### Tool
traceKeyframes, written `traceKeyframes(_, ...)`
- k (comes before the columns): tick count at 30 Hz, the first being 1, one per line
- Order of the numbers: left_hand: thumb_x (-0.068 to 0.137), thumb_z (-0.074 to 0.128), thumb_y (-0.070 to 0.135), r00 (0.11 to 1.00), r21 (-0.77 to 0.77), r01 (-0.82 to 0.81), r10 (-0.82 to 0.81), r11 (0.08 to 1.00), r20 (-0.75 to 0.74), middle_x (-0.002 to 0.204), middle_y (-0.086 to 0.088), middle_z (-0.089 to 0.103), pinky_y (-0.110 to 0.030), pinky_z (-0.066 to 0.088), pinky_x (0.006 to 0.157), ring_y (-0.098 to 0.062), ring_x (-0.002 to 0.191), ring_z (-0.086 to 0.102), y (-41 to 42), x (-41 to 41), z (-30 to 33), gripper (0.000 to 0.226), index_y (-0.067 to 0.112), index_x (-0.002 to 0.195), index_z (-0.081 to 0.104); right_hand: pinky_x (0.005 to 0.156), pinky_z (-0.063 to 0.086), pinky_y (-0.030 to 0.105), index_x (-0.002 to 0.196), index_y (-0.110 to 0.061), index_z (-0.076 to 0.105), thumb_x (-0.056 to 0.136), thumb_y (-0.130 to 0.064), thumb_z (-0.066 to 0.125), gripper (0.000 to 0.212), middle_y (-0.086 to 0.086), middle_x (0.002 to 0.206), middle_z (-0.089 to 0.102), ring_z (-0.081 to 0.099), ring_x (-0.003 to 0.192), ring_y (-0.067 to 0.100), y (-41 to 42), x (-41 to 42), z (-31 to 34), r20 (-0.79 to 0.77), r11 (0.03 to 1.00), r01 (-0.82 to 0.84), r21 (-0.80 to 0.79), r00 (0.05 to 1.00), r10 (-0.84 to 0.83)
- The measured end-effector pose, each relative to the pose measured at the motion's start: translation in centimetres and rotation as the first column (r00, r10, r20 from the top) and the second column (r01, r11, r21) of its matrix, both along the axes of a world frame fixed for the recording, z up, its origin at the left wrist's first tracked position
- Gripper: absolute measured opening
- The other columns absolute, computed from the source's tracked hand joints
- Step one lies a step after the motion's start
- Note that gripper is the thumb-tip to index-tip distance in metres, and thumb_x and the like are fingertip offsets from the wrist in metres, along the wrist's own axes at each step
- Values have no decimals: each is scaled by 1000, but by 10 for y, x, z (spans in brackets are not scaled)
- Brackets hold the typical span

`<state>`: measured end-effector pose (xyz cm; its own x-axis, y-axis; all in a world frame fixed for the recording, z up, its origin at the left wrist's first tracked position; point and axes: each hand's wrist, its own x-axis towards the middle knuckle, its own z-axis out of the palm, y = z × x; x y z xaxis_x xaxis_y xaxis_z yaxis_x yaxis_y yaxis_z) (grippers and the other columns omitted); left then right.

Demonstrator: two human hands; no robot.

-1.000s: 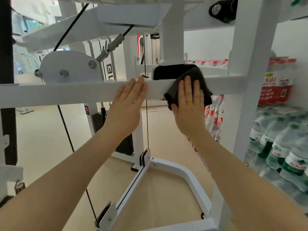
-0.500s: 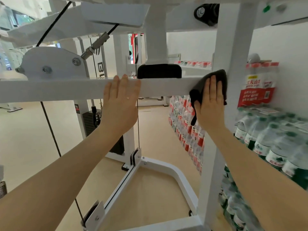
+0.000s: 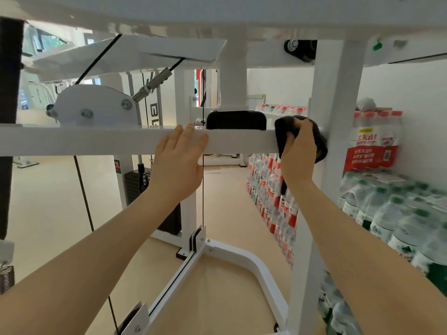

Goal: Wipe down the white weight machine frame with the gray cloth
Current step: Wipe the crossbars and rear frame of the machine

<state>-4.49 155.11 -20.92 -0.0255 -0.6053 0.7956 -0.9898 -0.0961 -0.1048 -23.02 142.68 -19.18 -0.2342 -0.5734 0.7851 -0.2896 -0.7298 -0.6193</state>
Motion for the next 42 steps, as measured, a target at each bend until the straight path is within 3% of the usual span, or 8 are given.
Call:
traceKeyframes(4, 81, 58, 5, 999, 14, 35, -34, 999, -24, 142, -19, 39, -52, 19, 108, -39, 133, 33, 3, 10, 2, 53, 6, 132, 47, 63, 41, 2, 110, -8, 37, 98, -10, 35, 12, -12, 88, 49, 55, 77, 5, 22, 24, 34, 261, 997, -49, -52, 964, 60)
traceKeyframes(8, 79, 58, -2, 993, 8, 120, -120, 993, 4, 139, -16, 44, -51, 25, 106, -36, 129, 40, 8, 25, 6, 53, 4, 131, 49, 104, 30, 18, 124, -1, 44, 94, -8, 40, 30, 14, 129, 49, 46, 119, 23, 36, 74, 50, -181, 939, -138, -316, 980, 83)
traceKeyframes(11, 82, 54, -2, 989, 10, 149, -149, 989, -11, 140, -10, 44, -45, 24, 107, -30, 131, 38, 8, 33, 8, 53, 7, 134, 46, 115, -2, 35, 145, -12, 27, 98, -25, 35, 50, 15, 155, 8, 5, 143, 30, 28, 98, 26, -617, 916, 75, -395, 716, -325)
traceKeyframes(14, 79, 55, -5, 985, -1, 175, -175, 985, -2, 138, -10, 46, -47, 26, 104, -31, 129, 41, 6, 37, 6, 54, 6, 131, 49, 114, -6, 36, 148, -14, 15, 98, -35, 28, 56, 11, 156, 5, 3, 144, 28, 23, 94, 18, -673, 871, 137, -471, 583, -455)
traceKeyframes(20, 73, 50, 1, 978, -55, 205, -203, 977, 39, 130, -13, 55, -49, 34, 98, -34, 119, 52, 4, 40, 6, 50, 3, 123, 57, 114, 3, 39, 132, -14, 48, 95, -39, 24, 51, 7, 154, 19, 13, 143, 28, 12, 84, 65, -720, 806, 39, -591, 425, -548)
traceKeyframes(32, 73, 50, 22, 980, -45, 192, -189, 980, 62, 130, -15, 54, -50, 32, 98, -35, 119, 51, 2, 39, -1, 47, 6, 115, 64, 113, 5, 46, 143, -24, 35, 96, -35, 34, 48, 9, 154, 19, 12, 142, 34, 7, 75, 57, -704, 846, 60, -529, 525, -478)
traceKeyframes(37, 70, 58, 16, 982, -34, 182, -180, 983, 50, 131, -18, 53, -52, 33, 98, -38, 120, 50, 4, 35, -2, 49, 3, 116, 62, 110, 21, 50, 144, -23, 32, 96, -36, 31, 49, 15, 153, 18, 12, 141, 38, 11, 80, 40, -666, 876, 134, -464, 599, -445)
traceKeyframes(42, 69, 66, 1, 987, -4, 162, -162, 987, 5, 137, -20, 45, -52, 27, 104, -39, 128, 40, 7, 31, -2, 54, 0, 122, 57, 115, 8, 42, 145, -18, 27, 95, -38, 23, 54, 18, 153, 15, 11, 142, 34, 14, 69, 11, -664, 925, 84, -371, 672, -328)
